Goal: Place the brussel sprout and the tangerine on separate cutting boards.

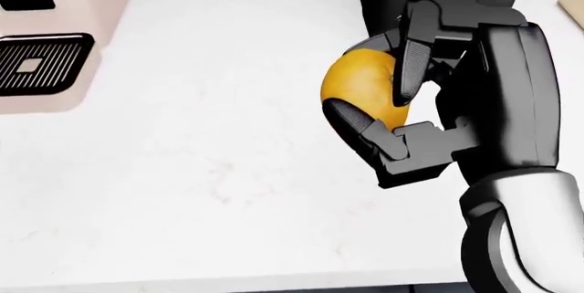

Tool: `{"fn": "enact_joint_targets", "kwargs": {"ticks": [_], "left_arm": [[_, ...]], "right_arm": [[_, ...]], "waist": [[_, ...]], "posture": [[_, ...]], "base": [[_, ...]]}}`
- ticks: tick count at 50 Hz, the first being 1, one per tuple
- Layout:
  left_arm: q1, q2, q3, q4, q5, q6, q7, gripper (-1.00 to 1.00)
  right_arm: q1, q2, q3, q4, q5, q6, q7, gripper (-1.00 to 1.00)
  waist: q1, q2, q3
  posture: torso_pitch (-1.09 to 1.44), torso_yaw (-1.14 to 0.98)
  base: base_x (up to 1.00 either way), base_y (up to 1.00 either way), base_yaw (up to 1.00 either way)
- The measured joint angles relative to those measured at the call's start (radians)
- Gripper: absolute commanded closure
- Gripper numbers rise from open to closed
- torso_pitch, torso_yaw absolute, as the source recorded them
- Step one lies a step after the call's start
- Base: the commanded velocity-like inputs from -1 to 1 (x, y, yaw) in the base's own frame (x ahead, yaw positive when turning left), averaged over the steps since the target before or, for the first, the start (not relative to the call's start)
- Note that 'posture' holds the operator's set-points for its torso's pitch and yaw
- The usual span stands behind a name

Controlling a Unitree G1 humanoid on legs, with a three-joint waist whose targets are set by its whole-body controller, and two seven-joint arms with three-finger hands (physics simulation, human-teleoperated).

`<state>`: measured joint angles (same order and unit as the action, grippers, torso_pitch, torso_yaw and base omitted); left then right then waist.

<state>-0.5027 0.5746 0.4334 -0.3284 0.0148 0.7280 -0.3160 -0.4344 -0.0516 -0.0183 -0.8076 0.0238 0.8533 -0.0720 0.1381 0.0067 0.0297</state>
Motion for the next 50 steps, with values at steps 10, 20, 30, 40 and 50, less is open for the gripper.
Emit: {"fn": "enact_joint_targets", "kwargs": {"ticks": [10,20,30,40,50], "left_arm": [[-0.002,0.026,-0.012,0.121,-0.031,-0.077,0.033,1.00],[-0.009,0.051,-0.005,0.271,-0.045,-0.185,0.064,1.00],[-0.058,0.078,-0.031,0.454,-0.046,-0.290,0.098,1.00],[-0.285,0.117,-0.128,0.859,-0.003,-0.473,0.132,1.00],[-0.501,0.099,-0.208,1.282,0.063,-0.699,0.165,1.00]], "right_arm": [[0.010,0.006,0.007,0.001,-0.008,-0.005,0.008,1.00],[-0.006,0.004,0.001,-0.002,-0.010,0.004,0.008,1.00],[-0.003,0.004,0.003,-0.007,-0.010,0.009,0.008,1.00],[0.009,0.007,0.009,-0.007,-0.014,-0.002,0.012,1.00],[0.027,0.007,0.008,0.000,-0.016,-0.020,0.015,1.00]], "waist": [[0.065,0.001,-0.005],[0.144,0.016,-0.014],[0.224,0.023,-0.015],[0.270,0.024,-0.020],[0.289,0.019,-0.027]], "posture": [[0.00,0.28],[0.00,0.33],[0.00,0.37],[0.00,0.37],[0.00,0.37]], "base": [[0.00,0.00,0.00],[0.00,0.00,0.00],[0.00,0.00,0.00],[0.00,0.00,0.00],[0.00,0.00,0.00]]}}
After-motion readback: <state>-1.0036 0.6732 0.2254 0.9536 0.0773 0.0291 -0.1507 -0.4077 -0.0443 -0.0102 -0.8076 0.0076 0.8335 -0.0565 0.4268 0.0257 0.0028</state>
